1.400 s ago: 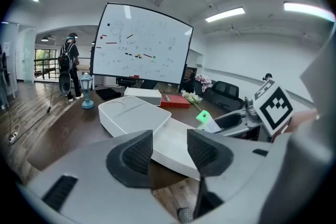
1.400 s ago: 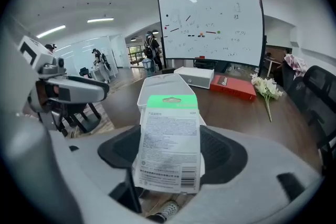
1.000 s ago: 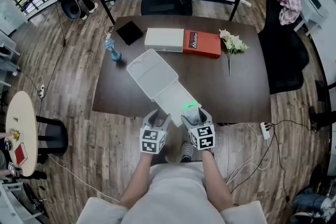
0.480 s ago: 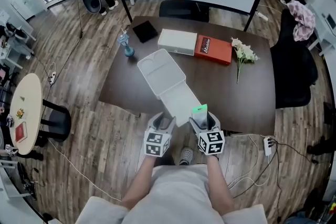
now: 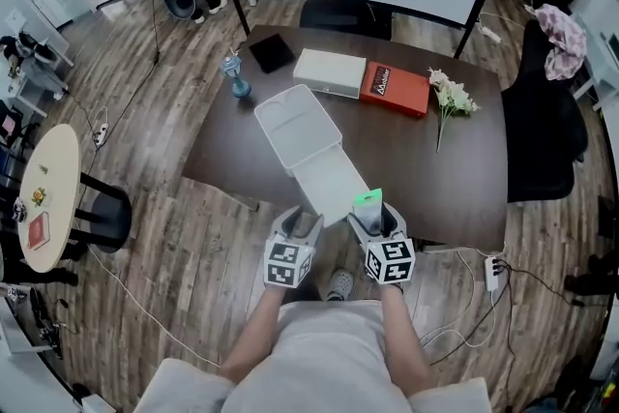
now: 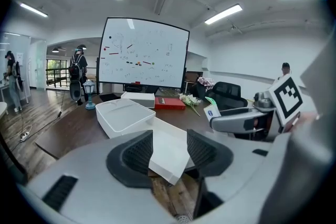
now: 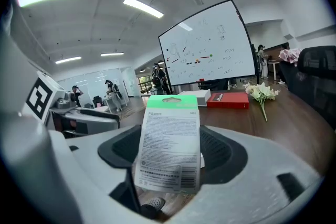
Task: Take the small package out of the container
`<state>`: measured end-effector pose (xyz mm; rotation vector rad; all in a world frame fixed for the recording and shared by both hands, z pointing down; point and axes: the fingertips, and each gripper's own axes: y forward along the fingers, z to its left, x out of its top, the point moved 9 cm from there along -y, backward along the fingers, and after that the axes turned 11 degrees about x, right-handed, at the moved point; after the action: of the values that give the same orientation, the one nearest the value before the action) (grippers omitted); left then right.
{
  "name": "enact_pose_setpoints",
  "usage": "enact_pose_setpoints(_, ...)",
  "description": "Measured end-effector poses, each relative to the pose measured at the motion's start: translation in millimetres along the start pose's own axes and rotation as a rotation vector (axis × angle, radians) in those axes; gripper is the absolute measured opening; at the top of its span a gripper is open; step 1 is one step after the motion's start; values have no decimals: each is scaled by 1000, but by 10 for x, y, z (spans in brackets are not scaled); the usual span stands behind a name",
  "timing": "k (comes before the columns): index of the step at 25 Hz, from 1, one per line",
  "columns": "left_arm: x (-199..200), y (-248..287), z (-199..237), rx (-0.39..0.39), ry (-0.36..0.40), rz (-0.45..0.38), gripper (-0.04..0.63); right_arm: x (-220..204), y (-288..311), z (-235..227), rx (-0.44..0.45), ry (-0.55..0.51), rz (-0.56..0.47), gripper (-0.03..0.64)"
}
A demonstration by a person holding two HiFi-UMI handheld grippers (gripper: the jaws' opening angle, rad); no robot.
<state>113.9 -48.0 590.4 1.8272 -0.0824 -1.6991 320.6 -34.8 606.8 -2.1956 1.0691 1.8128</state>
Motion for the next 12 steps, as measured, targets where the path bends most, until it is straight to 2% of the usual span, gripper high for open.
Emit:
enact_pose_setpoints(9,4,5,-59,34,11,-25,175,54,-34,-78,9,-22,-15,351)
enact_pose_setpoints(12,11,-27,-58,76,19,-42,111,61,-32,-67,19,-29,-15,351)
